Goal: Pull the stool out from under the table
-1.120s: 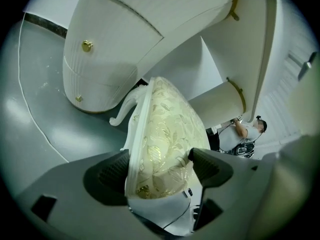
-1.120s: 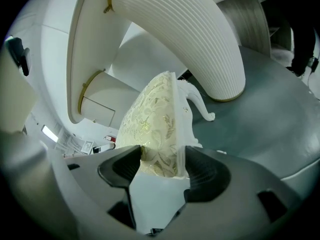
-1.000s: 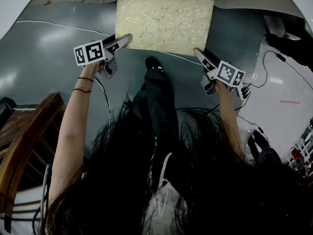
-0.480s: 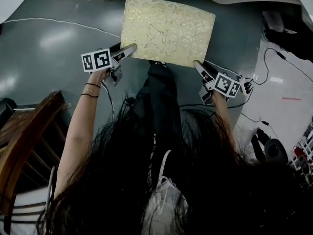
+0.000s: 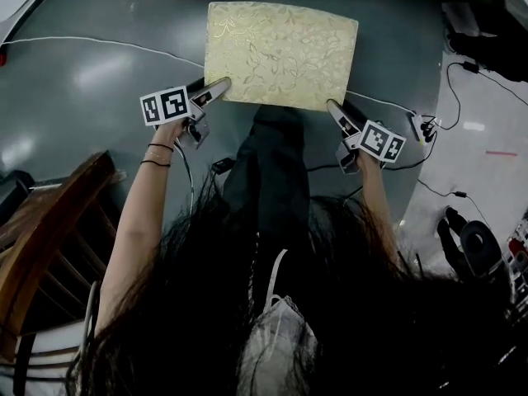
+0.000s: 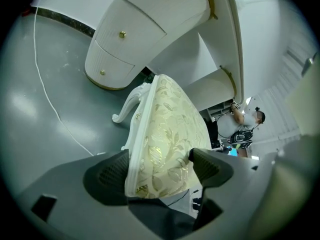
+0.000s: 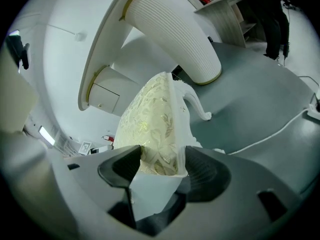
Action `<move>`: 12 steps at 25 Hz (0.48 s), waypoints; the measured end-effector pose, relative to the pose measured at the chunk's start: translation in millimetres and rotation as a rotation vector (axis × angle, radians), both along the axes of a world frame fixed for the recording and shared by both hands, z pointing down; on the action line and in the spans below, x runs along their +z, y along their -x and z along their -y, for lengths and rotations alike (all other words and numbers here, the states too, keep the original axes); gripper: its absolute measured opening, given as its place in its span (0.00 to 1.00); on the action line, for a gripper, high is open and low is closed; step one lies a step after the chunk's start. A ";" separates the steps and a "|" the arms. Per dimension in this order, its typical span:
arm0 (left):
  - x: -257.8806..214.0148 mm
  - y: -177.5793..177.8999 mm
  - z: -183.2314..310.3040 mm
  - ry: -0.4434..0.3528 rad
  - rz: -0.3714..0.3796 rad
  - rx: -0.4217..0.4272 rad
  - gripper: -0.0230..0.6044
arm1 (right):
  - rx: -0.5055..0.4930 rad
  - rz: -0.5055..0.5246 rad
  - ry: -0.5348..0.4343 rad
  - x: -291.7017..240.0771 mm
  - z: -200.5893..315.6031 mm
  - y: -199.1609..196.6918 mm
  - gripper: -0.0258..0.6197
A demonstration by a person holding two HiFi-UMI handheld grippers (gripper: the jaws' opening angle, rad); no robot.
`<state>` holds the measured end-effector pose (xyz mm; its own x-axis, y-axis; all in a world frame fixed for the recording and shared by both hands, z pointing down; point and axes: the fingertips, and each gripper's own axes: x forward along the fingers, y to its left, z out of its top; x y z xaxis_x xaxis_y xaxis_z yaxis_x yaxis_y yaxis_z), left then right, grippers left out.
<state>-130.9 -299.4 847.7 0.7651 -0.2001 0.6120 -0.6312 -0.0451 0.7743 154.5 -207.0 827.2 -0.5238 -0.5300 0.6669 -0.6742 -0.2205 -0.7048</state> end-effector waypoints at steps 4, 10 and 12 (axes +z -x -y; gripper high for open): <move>0.0 1.2 -1.7 0.008 0.008 0.006 0.70 | -0.020 0.007 0.011 -0.4 -0.5 1.9 0.48; 2.2 0.2 -3.4 0.044 0.009 0.018 0.70 | -0.001 0.014 0.045 2.0 -4.3 1.8 0.48; 2.2 0.2 -2.7 0.034 0.013 0.016 0.70 | 0.009 -0.016 0.039 4.7 -6.2 -2.1 0.48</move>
<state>-131.1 -296.7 849.9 0.7600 -0.1674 0.6280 -0.6406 -0.0292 0.7673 156.6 -200.8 831.9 -0.5086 -0.5080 0.6952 -0.6830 -0.2536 -0.6850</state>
